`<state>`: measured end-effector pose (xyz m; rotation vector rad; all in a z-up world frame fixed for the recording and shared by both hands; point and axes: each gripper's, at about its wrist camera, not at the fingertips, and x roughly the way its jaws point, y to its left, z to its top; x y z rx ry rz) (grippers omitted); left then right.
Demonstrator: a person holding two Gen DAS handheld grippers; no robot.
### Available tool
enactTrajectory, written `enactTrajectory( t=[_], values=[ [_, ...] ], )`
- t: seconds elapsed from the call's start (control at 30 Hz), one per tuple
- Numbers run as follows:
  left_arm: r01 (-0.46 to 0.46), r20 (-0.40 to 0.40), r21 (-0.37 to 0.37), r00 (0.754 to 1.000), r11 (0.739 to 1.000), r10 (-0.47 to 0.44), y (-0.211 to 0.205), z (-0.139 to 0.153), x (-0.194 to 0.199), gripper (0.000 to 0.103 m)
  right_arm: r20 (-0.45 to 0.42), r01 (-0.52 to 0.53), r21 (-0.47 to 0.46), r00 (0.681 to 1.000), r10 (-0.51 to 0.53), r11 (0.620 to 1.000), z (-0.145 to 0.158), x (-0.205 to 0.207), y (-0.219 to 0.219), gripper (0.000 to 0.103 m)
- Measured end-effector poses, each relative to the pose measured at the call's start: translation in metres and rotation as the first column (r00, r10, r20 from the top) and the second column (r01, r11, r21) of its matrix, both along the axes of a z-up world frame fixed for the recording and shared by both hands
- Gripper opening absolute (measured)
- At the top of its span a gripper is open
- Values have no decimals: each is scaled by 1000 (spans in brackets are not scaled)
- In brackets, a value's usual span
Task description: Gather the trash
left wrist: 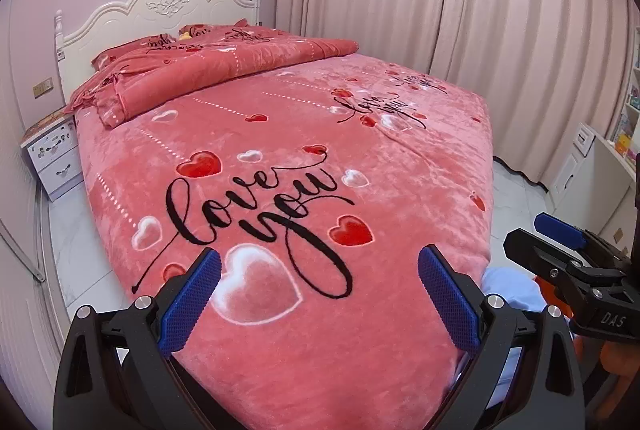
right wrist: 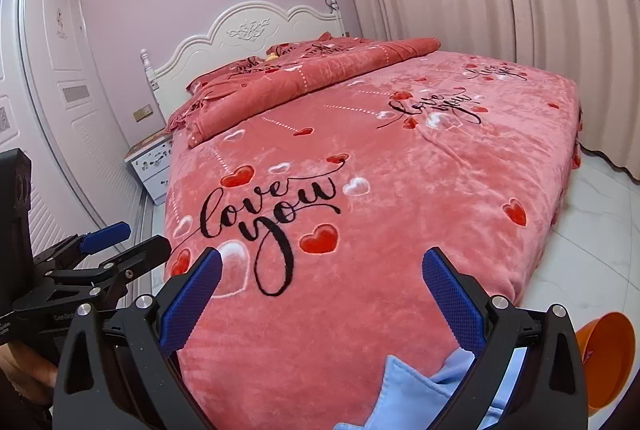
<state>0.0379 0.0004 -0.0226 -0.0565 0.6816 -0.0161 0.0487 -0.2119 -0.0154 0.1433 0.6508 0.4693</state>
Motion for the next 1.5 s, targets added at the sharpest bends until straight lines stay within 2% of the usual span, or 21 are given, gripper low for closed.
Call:
enactTrajectory(
  t=[0.4,1.5],
  values=[
    [2,-33,15,999,1000,-2,0,-6,1,97,-11,-12,-1,1000,12,1000,-5,0,4,98],
    [-2,-51,18,999,1000,3,-4,-9,-1,97,-32,-9,-3,999,9,1000,-12,1,5,98]
  ],
)
